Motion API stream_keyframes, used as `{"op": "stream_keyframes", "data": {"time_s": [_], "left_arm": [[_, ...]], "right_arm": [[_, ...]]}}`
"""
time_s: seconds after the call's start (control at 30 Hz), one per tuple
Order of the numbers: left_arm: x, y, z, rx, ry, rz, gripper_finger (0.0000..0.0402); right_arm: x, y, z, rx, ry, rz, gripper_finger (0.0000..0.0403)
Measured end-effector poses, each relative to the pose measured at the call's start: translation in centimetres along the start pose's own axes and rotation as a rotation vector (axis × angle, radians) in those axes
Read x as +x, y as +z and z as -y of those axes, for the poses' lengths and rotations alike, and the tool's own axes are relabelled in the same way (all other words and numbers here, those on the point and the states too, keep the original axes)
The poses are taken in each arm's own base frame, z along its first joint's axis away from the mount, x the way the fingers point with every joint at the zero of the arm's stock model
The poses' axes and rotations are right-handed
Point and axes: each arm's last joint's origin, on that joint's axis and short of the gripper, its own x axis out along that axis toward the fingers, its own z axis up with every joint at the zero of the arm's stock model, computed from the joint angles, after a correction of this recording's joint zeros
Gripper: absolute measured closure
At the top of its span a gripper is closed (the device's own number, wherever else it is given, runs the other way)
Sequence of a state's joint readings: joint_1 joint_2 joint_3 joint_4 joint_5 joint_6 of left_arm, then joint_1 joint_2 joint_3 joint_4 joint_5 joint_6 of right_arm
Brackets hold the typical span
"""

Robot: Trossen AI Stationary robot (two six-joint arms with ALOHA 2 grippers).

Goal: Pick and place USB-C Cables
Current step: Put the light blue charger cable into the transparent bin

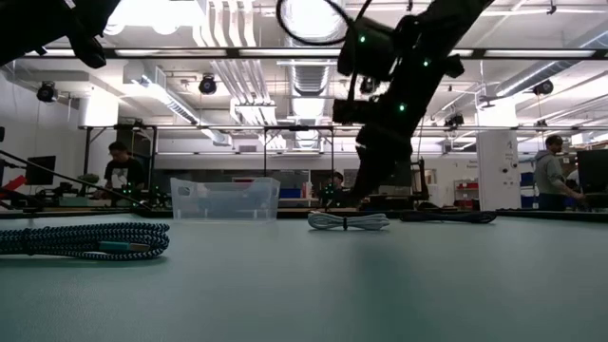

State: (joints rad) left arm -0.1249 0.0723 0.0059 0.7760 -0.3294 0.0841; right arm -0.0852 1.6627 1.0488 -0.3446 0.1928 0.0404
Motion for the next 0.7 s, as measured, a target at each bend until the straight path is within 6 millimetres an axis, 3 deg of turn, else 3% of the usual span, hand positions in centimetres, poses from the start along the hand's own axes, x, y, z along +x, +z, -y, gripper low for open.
{"op": "stream_keyframes", "data": {"time_s": [0.3,0.7], "left_arm": [[0.0,-0.1,0.0,0.003,0.0,-0.008,0.032],[0.0,-0.1,0.0,0.003,0.0,-0.009,0.032]], "right_arm": [[1.6,-0.7,0.2,0.016,0.033,-0.054,0.0218],[2.4,-1.8,0.2,0.036,0.031,-0.056,0.022]]}}
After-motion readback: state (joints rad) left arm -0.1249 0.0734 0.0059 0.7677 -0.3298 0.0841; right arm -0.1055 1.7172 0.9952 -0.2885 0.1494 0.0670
